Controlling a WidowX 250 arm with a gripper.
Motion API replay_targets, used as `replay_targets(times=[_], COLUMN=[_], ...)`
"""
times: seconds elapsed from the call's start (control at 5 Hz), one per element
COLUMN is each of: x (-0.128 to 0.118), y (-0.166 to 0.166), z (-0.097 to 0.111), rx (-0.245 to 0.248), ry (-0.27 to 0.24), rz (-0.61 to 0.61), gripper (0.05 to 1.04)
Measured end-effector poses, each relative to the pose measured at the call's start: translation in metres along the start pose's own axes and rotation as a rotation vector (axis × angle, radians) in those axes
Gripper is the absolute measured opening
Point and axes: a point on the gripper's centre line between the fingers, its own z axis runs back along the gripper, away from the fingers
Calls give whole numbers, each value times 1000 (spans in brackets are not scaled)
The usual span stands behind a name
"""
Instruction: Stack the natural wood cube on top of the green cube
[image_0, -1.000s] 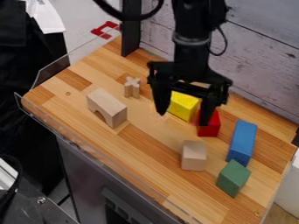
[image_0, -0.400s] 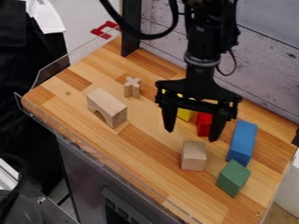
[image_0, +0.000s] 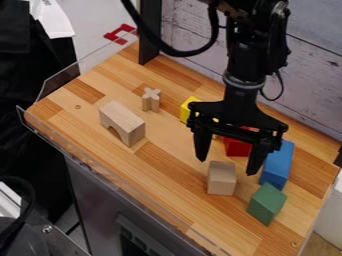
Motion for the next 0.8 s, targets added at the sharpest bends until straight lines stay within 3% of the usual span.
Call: replay_targets(times=[0.4,0.8], x=[0,0], y=[8,6], z=[-17,-30], rx=[60,54], ry=[35,55], rz=[76,123], gripper=[999,953])
